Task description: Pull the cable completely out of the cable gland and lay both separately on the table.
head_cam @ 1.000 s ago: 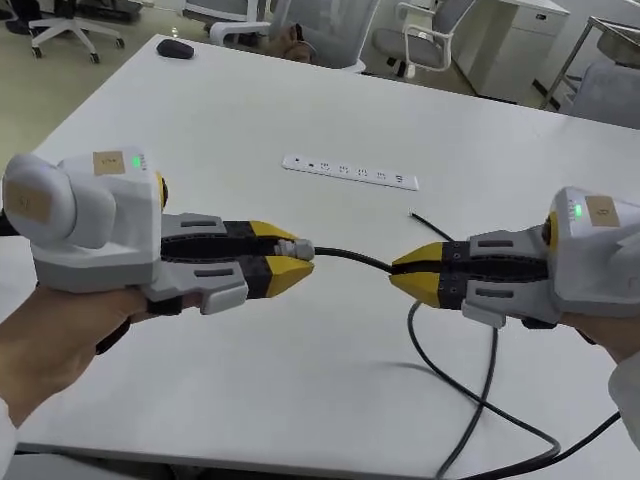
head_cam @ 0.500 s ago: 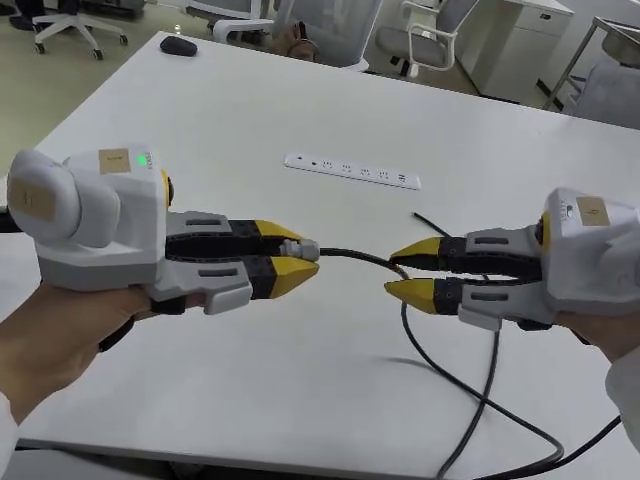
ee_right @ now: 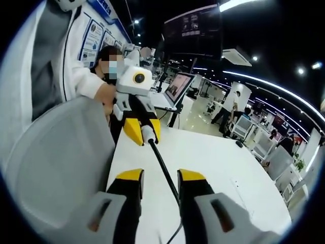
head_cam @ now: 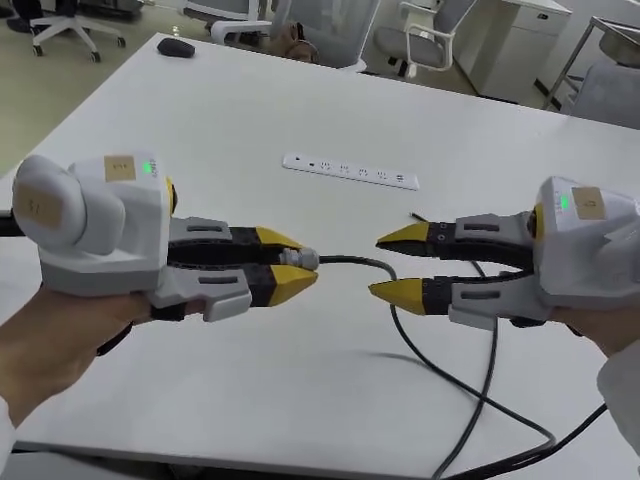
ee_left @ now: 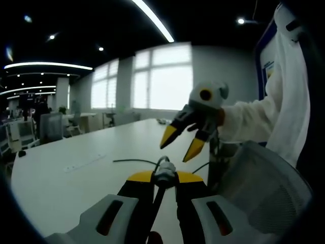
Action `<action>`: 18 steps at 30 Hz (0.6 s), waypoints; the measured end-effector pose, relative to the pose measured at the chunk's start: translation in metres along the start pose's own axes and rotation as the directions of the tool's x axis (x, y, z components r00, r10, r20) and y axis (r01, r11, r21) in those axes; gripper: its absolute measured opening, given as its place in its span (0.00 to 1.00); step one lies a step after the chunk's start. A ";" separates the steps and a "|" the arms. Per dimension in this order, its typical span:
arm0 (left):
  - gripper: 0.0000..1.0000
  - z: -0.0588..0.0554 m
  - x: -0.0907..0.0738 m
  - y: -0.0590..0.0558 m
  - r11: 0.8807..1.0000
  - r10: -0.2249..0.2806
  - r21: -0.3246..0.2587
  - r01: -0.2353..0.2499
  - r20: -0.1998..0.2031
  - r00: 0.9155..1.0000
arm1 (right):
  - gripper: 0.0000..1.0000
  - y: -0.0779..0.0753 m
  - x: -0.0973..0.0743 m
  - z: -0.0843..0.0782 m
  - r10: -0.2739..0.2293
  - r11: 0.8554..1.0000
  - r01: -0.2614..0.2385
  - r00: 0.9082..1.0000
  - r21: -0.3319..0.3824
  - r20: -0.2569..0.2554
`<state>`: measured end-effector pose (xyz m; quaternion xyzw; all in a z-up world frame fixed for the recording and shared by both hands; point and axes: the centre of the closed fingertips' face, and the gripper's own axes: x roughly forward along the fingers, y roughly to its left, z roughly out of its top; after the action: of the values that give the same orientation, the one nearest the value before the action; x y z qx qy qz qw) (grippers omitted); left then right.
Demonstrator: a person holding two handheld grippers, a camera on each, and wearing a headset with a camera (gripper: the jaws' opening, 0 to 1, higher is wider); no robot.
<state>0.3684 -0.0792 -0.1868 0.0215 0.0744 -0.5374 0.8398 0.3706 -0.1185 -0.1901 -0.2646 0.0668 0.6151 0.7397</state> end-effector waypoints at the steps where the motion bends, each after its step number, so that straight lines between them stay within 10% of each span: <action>1: 0.17 0.000 0.000 0.000 1.000 -0.001 0.000 0.001 -0.001 1.000 | 0.27 0.001 0.003 0.001 0.007 1.000 -0.007 1.000 -0.013 -0.001; 18: 0.17 -0.001 0.000 -0.001 1.000 -0.013 0.004 0.013 -0.004 1.000 | 0.06 0.001 0.026 0.005 0.079 0.992 -0.080 0.997 -0.093 -0.010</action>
<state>0.3676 -0.0798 -0.1876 0.0237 0.0750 -0.5427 0.8362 0.3742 -0.0935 -0.1972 -0.2982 0.0508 0.6456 0.7012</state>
